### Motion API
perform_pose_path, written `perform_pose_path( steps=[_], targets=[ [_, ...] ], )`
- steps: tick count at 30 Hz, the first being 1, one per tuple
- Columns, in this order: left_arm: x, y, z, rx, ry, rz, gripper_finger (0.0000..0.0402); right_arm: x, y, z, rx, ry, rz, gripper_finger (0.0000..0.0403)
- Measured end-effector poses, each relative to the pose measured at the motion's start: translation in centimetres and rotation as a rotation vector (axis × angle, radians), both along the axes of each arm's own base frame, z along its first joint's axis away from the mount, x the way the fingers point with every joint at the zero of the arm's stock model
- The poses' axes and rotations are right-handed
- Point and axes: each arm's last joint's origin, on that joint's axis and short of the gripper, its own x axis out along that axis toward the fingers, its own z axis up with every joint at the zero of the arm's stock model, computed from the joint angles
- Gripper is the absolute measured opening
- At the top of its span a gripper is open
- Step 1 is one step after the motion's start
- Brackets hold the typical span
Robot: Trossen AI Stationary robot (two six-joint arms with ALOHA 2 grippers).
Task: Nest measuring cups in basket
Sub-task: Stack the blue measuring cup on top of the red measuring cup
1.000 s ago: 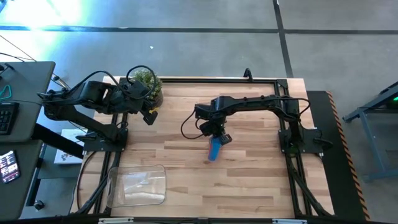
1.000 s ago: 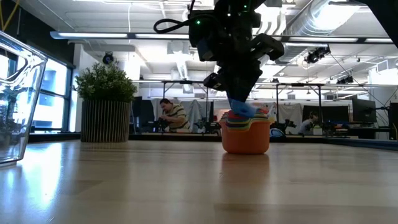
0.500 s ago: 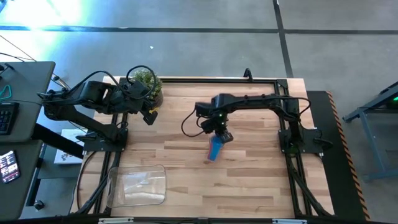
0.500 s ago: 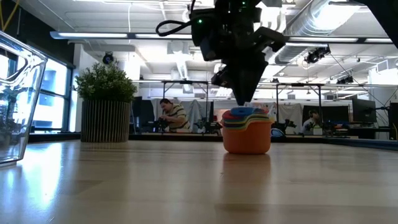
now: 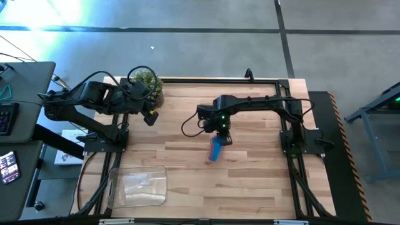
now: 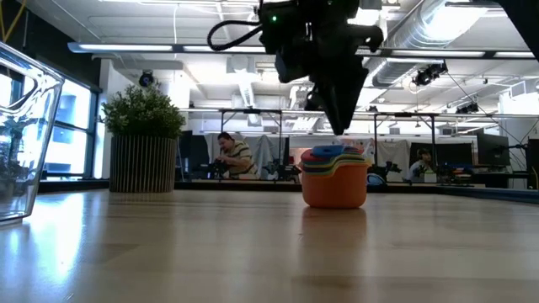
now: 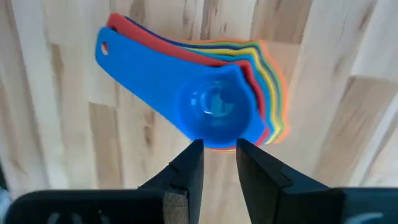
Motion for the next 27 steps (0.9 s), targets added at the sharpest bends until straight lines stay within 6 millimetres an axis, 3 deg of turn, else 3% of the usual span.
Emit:
perform_pose_path(
  steps=[15, 27],
  targets=[
    [-1.2, 0.1, 0.5, 0.087, 0.057, -0.144, 0.0053, 0.2, 7.7, -0.1, -0.103, 0.062, -0.49, 0.0087],
    [-4.0, 0.2, 1.6, 0.1, 0.015, -0.273, 0.0053, -0.4, 9.8, -1.1, -0.21, 0.09, -0.866, 0.0087]
  ],
)
